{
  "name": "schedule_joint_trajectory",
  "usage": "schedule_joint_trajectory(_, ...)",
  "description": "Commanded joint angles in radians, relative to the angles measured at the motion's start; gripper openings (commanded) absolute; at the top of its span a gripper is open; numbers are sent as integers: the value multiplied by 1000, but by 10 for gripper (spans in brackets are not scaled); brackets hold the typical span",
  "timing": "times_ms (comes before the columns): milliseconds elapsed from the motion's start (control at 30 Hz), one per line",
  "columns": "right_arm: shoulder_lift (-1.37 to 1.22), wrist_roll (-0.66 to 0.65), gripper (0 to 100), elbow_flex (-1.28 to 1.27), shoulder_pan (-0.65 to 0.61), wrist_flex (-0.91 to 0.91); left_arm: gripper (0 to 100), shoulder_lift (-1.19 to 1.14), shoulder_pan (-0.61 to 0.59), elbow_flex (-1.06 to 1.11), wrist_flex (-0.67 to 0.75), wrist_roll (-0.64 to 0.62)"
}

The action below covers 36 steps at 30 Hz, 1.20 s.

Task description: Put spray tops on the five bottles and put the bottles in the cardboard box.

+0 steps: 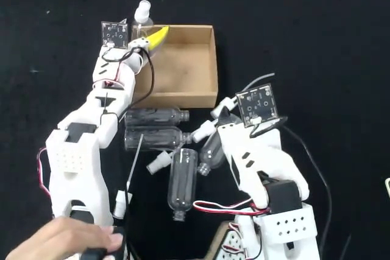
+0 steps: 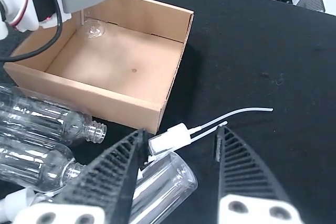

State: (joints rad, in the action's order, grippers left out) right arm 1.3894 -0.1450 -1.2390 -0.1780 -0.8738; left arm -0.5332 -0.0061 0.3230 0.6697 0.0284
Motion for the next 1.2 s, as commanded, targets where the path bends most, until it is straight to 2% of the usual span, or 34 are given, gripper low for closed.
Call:
schedule_joint_trajectory(0,15,-14,201,51,17,25,401,124,-10,36,23,-8)
schedule_joint_trajectory(367,15,-15,201,51,17,25,398,422,-44,300,17,-5)
schedule_joint_trajectory(800,15,-12,201,45,17,25,396,916,-64,773,17,0)
schedule_joint_trajectory(1067,15,-12,201,41,17,26,396,1086,-71,929,12,0)
schedule_joint_trajectory(1167,15,-11,201,41,17,26,396,1131,-108,937,-107,-6)
